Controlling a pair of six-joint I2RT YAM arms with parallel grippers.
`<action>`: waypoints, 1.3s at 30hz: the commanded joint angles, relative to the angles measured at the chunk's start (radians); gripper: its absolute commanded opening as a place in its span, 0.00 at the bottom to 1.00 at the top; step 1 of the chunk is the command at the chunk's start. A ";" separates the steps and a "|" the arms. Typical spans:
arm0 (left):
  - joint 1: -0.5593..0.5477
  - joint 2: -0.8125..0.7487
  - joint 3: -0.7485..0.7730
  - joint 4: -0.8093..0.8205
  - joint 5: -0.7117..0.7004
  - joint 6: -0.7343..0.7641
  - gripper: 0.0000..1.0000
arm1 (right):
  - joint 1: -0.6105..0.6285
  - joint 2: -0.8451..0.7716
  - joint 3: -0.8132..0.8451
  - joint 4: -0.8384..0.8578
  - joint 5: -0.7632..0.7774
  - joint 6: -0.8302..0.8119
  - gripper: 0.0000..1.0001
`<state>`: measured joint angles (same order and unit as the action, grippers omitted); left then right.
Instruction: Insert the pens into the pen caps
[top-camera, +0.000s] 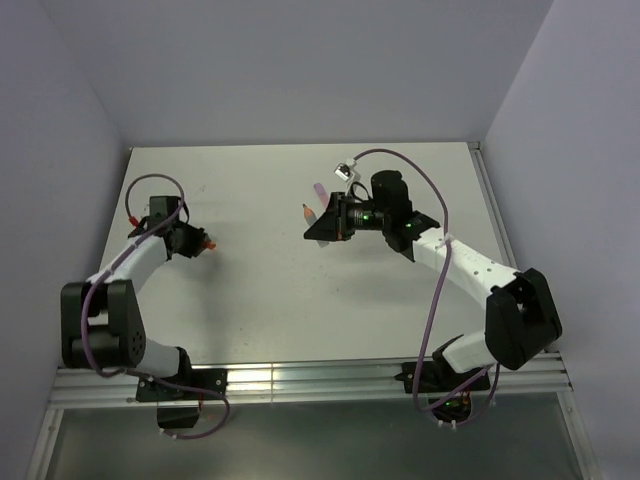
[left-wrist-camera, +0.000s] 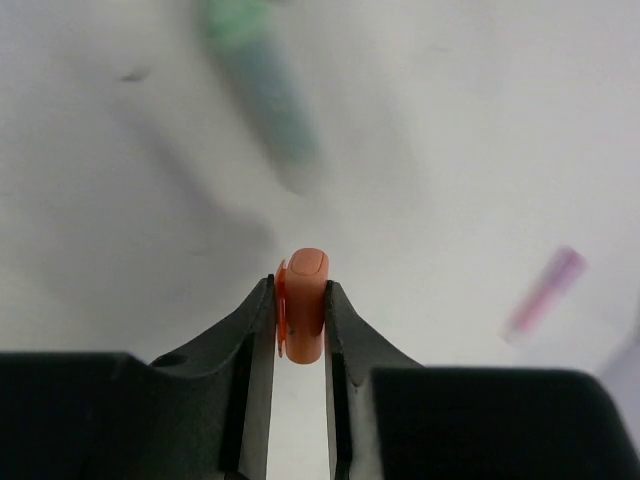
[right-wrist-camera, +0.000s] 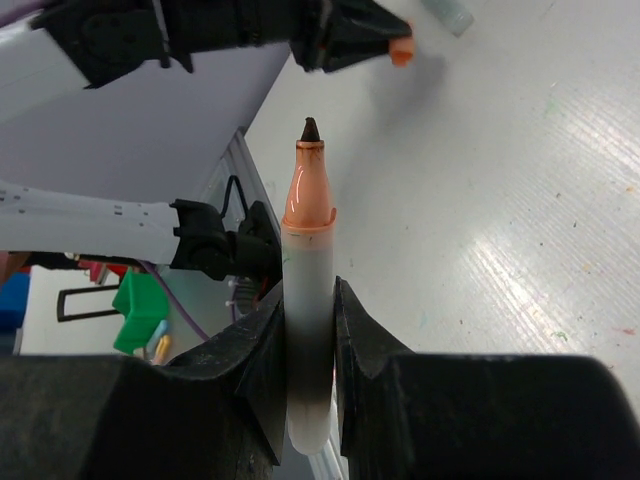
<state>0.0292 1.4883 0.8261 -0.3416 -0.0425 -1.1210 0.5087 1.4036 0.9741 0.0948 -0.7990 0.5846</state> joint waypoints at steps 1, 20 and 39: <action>-0.005 -0.178 0.053 0.127 0.205 0.102 0.00 | 0.022 0.012 0.032 0.055 -0.049 0.012 0.00; -0.095 -0.192 0.011 1.334 0.780 -0.301 0.00 | 0.146 0.110 0.230 0.312 -0.158 0.256 0.00; -0.216 -0.149 0.033 1.336 0.741 -0.278 0.00 | 0.129 0.069 0.245 0.244 -0.068 0.201 0.00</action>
<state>-0.1749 1.3586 0.8539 0.9592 0.7071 -1.4261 0.6456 1.5208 1.1782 0.3206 -0.8787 0.8108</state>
